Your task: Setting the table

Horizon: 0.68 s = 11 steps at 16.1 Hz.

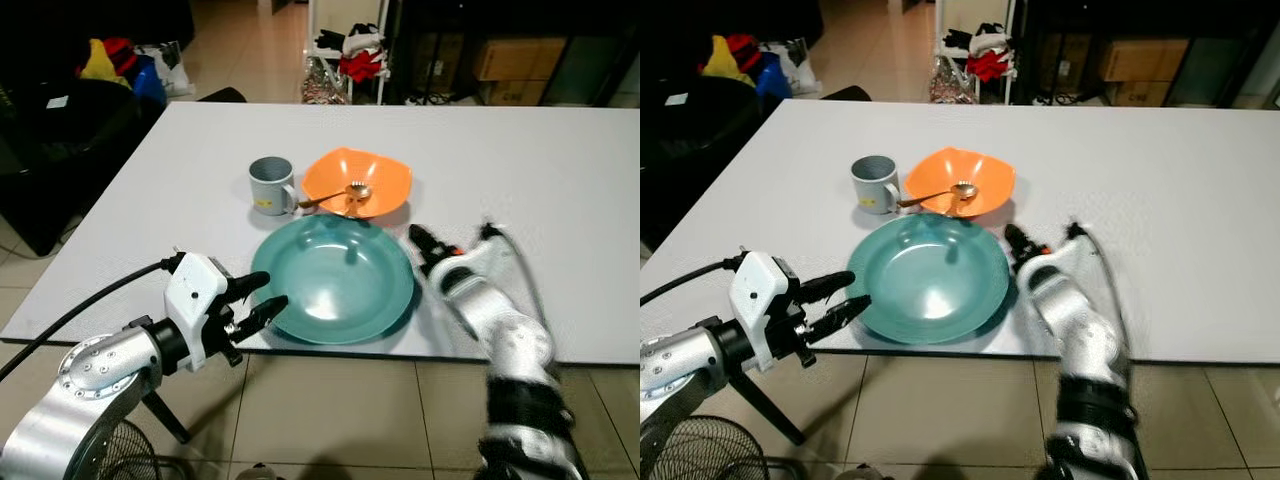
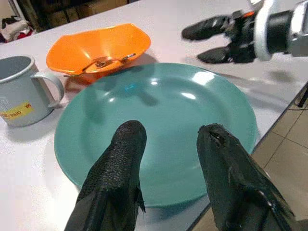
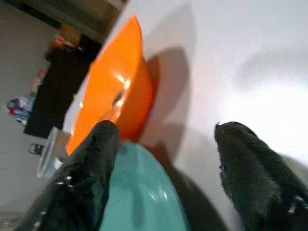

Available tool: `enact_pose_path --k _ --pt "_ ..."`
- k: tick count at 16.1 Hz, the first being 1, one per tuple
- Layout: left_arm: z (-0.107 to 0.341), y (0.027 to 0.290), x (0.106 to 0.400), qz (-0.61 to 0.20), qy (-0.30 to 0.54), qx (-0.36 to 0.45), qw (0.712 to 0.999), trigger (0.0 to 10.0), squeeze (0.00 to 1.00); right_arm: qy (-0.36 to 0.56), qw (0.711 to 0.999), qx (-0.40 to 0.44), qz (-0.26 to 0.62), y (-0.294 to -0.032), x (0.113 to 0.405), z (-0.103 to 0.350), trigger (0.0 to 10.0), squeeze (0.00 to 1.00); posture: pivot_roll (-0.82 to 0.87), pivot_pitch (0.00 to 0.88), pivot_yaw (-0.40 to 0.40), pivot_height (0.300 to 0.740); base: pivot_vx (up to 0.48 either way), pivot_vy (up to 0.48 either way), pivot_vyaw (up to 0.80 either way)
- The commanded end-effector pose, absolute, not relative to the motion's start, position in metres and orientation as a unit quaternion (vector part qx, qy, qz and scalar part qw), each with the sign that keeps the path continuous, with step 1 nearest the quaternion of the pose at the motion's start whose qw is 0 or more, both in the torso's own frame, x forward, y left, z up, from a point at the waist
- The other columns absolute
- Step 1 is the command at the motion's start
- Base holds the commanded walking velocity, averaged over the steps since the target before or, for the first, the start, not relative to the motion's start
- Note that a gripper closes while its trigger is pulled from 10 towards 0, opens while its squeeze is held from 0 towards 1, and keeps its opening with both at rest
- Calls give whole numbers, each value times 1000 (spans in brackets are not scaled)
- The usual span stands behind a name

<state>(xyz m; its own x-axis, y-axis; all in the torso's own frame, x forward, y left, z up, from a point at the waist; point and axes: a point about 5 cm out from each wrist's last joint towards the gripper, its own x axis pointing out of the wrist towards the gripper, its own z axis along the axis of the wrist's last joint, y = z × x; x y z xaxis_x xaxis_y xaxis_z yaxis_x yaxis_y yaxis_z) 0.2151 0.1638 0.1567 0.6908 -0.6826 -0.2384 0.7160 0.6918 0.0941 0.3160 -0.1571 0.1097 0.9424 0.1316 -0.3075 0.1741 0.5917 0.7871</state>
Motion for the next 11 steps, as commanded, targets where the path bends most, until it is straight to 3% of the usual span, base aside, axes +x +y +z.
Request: enact_pose_path --k 1,3,5,7,8,9,11 --pt "156 164 217 -376 90 93 918 10000 0 149 879 452 3 -158 315 118 10000 1000 105 0 39 740 0 0 0" --pt "155 165 220 -358 86 90 925 10000 0 130 888 440 7 -164 310 124 10000 1000 103 0 40 740 0 0 0" --pt "157 162 230 -293 59 75 951 10000 0 114 917 382 7 -178 296 132 10000 1000 99 0 42 740 0 0 0" --pt "160 154 237 -194 18 51 979 10000 0 63 978 198 7 -196 271 157 10000 1000 91 0 39 740 0 0 0" --pt "162 154 240 -160 0 57 985 10000 0 44 989 144 3 -198 263 167 10000 675 87 0 38 740 0 0 0" --pt "164 155 243 -135 -5 52 989 10000 0 46 993 108 -1 -197 256 170 10000 0 87 0 38 740 0 0 0" --pt "163 154 244 -135 -3 58 989 10000 0 51 995 89 -5 -193 251 170 10000 0 83 0 35 740 0 0 0"
